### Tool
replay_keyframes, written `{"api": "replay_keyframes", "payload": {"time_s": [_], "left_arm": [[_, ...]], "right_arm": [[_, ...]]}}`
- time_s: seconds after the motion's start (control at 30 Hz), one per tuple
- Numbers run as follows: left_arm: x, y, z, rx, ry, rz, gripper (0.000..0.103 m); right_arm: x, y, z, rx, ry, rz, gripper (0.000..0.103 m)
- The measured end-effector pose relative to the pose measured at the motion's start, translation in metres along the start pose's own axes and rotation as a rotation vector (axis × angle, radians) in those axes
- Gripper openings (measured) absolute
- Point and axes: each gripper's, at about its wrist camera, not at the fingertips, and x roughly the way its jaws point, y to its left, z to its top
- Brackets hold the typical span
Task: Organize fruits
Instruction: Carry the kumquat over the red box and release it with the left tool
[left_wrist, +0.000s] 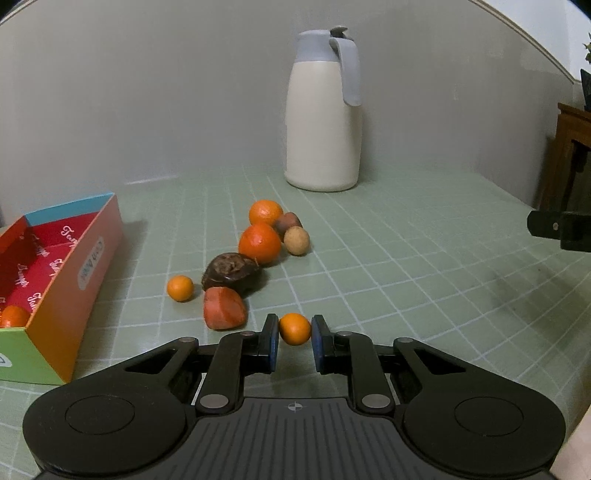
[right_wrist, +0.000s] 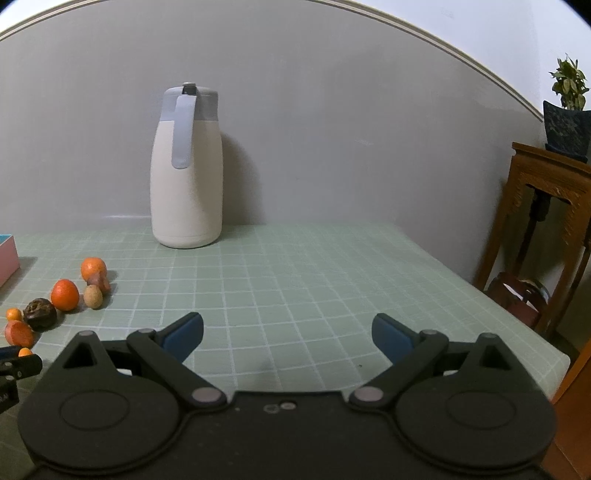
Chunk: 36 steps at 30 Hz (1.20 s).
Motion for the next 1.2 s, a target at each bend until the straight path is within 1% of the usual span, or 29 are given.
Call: {"api": "replay_keyframes", "payload": {"time_s": [0.27, 0.47, 0.73, 0.97, 1.2], "left_arm": [[-0.014, 0.014, 0.003, -0.007, -0.039, 0.012, 0.019], [-0.027, 0.033, 0.007, -0.015, -0.085, 0.053, 0.019], [-0.035, 0.077, 0.013, -0.084, -0.110, 0.126, 0.019], [-0.042, 0.119, 0.014, -0.133, -0.131, 0.196, 0.019], [-0.042, 0.166, 0.012, -0.181, -0.123, 0.270, 0.019]], "right_arm": [[-0.002, 0.016, 0.004, -0.014, -0.005, 0.018, 0.098], [-0.003, 0.034, 0.008, -0.030, -0.010, 0.046, 0.098], [-0.008, 0.068, 0.016, -0.057, -0.026, 0.101, 0.098], [-0.008, 0.109, 0.018, -0.095, -0.025, 0.161, 0.098], [-0.010, 0.144, 0.017, -0.133, -0.032, 0.212, 0.098]]}}
